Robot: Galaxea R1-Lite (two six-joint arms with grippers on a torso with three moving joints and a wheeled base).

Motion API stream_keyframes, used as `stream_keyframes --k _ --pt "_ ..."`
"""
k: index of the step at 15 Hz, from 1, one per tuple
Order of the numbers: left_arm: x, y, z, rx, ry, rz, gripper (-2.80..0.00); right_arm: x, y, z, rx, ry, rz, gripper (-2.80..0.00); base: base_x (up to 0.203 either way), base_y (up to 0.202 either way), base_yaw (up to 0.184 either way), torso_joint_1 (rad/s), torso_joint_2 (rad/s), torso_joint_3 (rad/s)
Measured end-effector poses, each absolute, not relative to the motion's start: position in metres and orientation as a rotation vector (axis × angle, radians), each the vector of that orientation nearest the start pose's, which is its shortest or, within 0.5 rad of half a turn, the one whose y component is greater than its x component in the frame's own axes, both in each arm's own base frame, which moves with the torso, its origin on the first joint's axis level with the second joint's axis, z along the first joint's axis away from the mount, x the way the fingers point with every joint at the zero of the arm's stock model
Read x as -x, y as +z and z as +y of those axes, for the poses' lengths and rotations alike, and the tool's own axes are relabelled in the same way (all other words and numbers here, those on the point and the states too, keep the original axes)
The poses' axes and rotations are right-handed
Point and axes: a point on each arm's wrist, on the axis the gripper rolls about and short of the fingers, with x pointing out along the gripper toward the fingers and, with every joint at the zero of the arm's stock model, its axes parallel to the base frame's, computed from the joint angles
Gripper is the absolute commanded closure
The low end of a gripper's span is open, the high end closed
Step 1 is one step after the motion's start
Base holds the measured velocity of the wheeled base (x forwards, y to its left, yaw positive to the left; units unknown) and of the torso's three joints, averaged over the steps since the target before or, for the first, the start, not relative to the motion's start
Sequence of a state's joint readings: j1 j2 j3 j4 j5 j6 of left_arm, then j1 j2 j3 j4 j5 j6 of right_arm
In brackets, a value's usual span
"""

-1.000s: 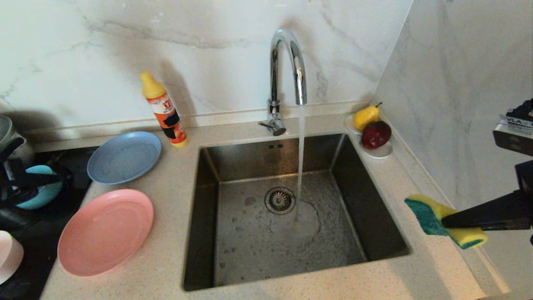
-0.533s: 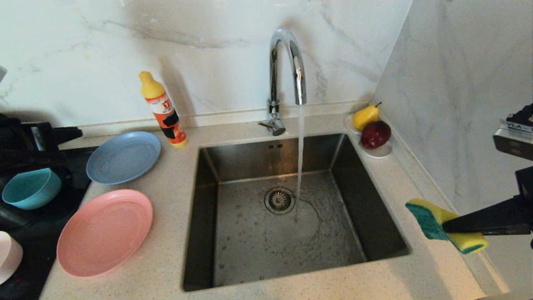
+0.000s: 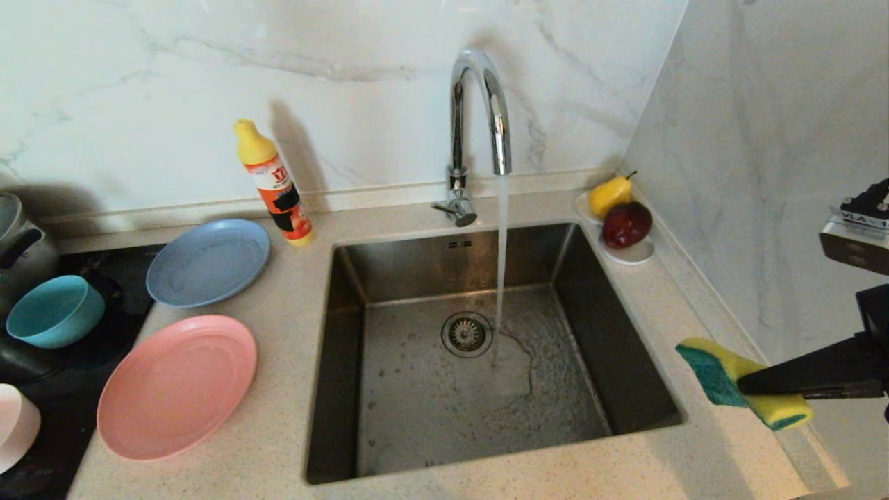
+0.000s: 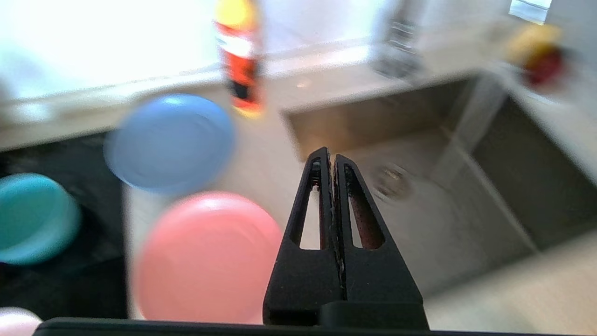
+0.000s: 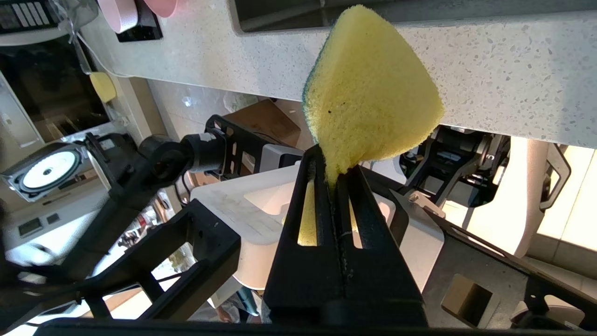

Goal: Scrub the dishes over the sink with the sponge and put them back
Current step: Put down the sponge

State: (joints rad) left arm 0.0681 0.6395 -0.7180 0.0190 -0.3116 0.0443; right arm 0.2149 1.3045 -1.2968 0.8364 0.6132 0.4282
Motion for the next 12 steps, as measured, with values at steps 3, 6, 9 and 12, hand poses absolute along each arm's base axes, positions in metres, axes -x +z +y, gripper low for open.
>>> stream_keyframes --k 3,6,9,12 --pt "0.018 0.22 -0.009 -0.052 -0.319 -0.011 0.0 -0.152 0.291 0.046 -0.552 0.584 1.004 0.0 0.0 0.0 0.0 0.0 0.0 0.0" --pt "0.033 0.178 -0.008 -0.085 -0.269 0.009 0.0 -0.15 0.292 0.046 -0.552 0.585 0.998 0.0 0.0 0.0 0.0 0.0 0.0 0.0" --pt "0.037 0.132 -0.006 -0.171 -0.173 0.017 0.0 -0.149 0.292 0.046 -0.549 0.578 0.996 0.0 0.0 0.0 0.0 0.0 0.0 0.0" --pt "0.026 0.086 -0.002 -0.152 -0.051 0.048 0.0 -0.15 0.293 0.046 -0.544 0.577 0.988 0.0 0.0 0.0 0.0 0.0 0.0 0.0"
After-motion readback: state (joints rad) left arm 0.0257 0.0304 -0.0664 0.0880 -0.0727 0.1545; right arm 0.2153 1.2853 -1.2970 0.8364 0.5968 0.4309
